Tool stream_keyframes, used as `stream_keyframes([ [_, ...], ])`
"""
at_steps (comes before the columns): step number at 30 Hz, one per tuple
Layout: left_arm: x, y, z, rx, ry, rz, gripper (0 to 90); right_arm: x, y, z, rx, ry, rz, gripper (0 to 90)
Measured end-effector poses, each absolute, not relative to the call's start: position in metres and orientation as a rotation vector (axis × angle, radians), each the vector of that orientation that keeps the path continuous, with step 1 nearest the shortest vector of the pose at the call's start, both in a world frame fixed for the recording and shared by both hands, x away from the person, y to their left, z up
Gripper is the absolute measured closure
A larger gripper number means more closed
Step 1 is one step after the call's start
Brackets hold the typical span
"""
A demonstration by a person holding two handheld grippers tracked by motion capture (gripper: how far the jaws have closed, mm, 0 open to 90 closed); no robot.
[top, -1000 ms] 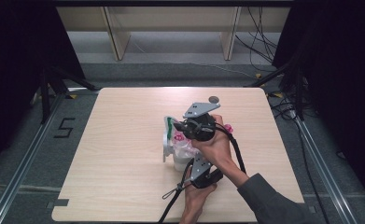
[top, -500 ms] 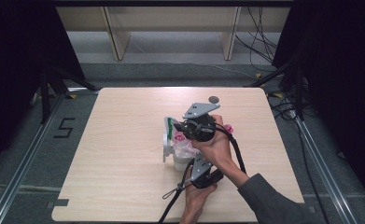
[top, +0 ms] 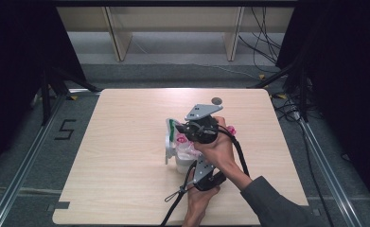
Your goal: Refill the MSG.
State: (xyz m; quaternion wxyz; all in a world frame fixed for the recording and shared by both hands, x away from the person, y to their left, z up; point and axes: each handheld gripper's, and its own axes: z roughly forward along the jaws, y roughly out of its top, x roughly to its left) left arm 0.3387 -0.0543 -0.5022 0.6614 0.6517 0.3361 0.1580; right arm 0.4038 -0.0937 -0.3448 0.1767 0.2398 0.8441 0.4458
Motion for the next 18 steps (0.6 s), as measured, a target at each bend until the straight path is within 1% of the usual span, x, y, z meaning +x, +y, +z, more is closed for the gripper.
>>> stream_keyframes([
  [14,0.3371,-0.0553,-0.5009,1.462,0.767,0.353,72.9,0.403,-0.0912,-0.3439,0.64,2.401,1.236,89.3],
  [15,0.3385,-0.0564,-0.5019,1.442,0.75,0.344,72.9,0.403,-0.0907,-0.3446,0.635,2.411,1.223,89.3],
  [16,0.3373,-0.0546,-0.5005,1.464,0.765,0.354,72.9,0.4032,-0.0899,-0.3453,0.635,2.405,1.224,89.3],
  [17,0.3368,-0.0585,-0.5004,1.394,0.772,0.323,72.9,0.4031,-0.0904,-0.3444,0.644,2.414,1.227,89.3],
  [18,0.3376,-0.0531,-0.5003,1.464,0.761,0.357,72.9,0.4033,-0.0906,-0.3436,0.646,2.404,1.241,89.3],
])
